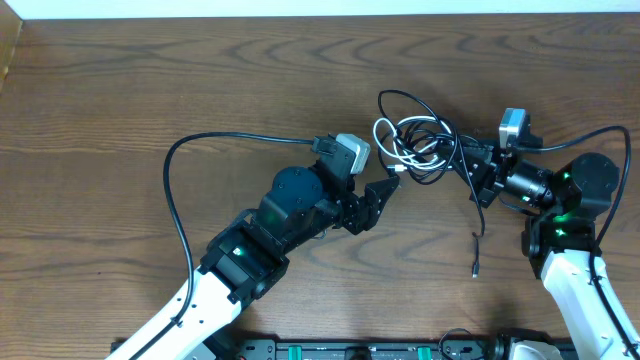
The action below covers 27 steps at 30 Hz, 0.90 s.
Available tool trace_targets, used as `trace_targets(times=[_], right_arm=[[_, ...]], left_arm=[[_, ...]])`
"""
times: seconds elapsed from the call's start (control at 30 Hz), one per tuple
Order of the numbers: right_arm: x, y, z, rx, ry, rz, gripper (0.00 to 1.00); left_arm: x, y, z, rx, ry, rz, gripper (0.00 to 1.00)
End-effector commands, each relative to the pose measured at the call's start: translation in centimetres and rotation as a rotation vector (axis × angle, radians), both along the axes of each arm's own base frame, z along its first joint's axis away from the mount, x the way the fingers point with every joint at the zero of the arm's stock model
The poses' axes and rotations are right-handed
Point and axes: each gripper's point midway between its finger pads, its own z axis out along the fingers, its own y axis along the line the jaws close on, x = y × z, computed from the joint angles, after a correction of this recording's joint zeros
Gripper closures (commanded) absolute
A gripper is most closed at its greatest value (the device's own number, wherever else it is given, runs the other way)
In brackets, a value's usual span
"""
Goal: Untangle cables
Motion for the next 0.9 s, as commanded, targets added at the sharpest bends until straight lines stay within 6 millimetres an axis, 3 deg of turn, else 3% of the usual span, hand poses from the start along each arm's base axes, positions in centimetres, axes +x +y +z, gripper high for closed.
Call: trace_targets(times=[0.0, 0.2, 0.5, 0.7, 0.8, 0.83, 0.87], right_arm=[[-0.1, -0.1, 0.6, 0.009, 0.003, 0.006, 0.99], [-0.1, 0.0, 0.6, 0.019, 0.022, 0.007, 0.99], [-1.4, 2.4, 1.8, 0.024, -0.039, 0.091, 0.99], [-1.5, 2.6, 1.8, 0.024, -0.039, 0.099, 0.99], [-1.5, 2.6, 1.8, 0.024, -0.039, 0.098, 0.99], [-1.5, 2.6, 1.8, 0.024, -0.039, 0.097, 0.99], [-1.4, 2.6, 1.8, 0.025, -0.039, 0.09, 0.99]], left_arm=[[0.0, -0.2, 0.5, -0.012, -0.01, -0.011, 0.35], [0.2, -0.4, 0.6, -0.022, -0.01, -0.008, 0.35], [1.4, -1.5, 0.7, -0.092, 0.019, 0.015, 0.34], [1.6, -1.7, 1.1, -0.113, 0.015, 0.017, 0.35], [1.6, -1.7, 1.1, -0.113, 0.015, 0.017, 0.48], [1.6, -1.7, 1.1, -0.113, 0.015, 0.017, 0.55], [1.6, -1.7, 1.1, -0.115, 0.019, 0.019, 0.69]])
